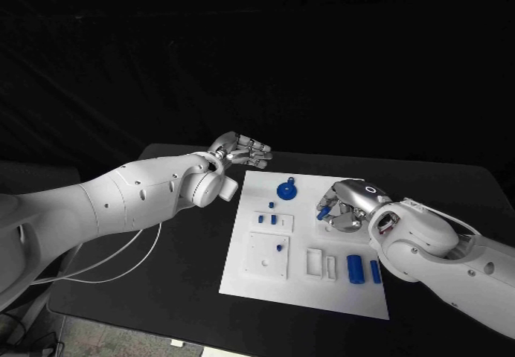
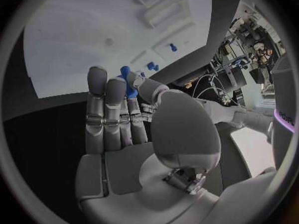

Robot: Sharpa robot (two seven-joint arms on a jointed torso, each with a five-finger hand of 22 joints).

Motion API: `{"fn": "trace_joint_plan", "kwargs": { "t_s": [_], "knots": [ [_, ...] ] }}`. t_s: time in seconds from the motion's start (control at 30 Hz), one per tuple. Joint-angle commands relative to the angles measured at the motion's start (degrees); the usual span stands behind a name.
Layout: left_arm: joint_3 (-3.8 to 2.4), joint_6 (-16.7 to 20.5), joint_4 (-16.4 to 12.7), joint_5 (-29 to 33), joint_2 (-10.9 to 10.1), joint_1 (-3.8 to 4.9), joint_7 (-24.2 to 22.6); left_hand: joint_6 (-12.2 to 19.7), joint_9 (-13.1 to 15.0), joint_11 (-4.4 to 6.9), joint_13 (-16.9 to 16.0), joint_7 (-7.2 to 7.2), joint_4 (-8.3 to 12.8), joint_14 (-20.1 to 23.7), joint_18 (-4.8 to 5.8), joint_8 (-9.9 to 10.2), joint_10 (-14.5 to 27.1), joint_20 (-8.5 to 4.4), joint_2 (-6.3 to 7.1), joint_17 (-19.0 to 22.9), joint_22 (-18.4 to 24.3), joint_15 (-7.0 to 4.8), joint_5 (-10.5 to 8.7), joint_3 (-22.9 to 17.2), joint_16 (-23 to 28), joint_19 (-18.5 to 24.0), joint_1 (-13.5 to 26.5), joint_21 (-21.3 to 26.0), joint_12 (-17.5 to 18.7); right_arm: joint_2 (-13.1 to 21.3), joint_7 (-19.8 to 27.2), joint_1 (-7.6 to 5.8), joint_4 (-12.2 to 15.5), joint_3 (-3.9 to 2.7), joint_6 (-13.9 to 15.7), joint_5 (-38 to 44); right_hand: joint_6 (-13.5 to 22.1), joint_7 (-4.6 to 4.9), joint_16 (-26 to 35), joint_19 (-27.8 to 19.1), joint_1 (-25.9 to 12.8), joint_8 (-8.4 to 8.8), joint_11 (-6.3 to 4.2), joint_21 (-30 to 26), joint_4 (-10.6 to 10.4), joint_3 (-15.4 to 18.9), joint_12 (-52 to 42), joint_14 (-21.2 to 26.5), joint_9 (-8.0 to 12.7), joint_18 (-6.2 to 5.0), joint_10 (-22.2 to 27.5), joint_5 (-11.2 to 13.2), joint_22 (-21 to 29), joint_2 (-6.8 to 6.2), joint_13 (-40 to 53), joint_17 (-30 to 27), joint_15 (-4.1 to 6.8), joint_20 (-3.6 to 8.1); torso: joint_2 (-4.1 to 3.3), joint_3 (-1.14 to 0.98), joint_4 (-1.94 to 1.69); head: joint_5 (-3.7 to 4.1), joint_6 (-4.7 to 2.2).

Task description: Assemble the parts on the task board

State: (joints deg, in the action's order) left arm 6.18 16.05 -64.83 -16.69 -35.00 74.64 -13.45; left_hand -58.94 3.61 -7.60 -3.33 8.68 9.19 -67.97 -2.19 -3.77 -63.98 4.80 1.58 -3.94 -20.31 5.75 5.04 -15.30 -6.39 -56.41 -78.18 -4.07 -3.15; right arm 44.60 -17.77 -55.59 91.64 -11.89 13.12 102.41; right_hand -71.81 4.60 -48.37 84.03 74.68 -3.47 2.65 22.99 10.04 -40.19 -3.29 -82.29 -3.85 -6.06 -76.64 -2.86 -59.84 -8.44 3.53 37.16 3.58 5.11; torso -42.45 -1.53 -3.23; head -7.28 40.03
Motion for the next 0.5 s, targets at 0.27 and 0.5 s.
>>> {"fn": "trace_joint_plan", "kwargs": {
  "t_s": [0.27, 0.5],
  "knots": [
    [-0.06, -0.76, 0.26, 0.32, 0.52, 0.08, -0.38, 0.30, 0.03, 0.12, -0.06, -0.11, 0.01, 0.21, 0.16, 0.01, 0.38, -0.14, -0.05, -0.07, 0.05, 0.03, 0.08, -0.05, 0.24, -0.40, -0.33, -0.22, -0.23, -1.54, 1.21, 0.72, 2.65, -0.18, 0.70, -2.85, -0.46, -0.08, 0.49, 1.47, -0.26, -0.18, -1.46, -0.13, 0.18, -0.05, -0.17, -0.10, -0.09, -1.04, -2.13, -0.10, -0.32, 0.64, 0.21, 0.13, 0.40, 0.21, 0.07, 0.17, 0.00, -0.13, 0.14],
    [-0.06, -0.86, 0.68, 0.32, 1.08, 0.08, -0.41, 0.30, 0.03, 0.12, -0.06, -0.11, 0.01, 0.21, 0.16, 0.01, 0.38, -0.14, -0.05, -0.07, 0.05, 0.03, 0.08, -0.05, 0.24, -0.40, -0.33, -0.22, -0.23, -4.07, 1.67, 1.28, 2.95, 0.52, 0.33, -1.25, -0.45, -0.08, 0.55, 1.48, -0.25, -0.18, -1.45, -0.22, 0.34, -0.03, -0.18, -0.09, -0.09, -1.05, -2.13, -0.15, -0.45, 0.72, 0.22, 0.15, 0.39, 0.20, 0.03, -0.08, 0.03, -0.59, 0.17]
  ]
}}
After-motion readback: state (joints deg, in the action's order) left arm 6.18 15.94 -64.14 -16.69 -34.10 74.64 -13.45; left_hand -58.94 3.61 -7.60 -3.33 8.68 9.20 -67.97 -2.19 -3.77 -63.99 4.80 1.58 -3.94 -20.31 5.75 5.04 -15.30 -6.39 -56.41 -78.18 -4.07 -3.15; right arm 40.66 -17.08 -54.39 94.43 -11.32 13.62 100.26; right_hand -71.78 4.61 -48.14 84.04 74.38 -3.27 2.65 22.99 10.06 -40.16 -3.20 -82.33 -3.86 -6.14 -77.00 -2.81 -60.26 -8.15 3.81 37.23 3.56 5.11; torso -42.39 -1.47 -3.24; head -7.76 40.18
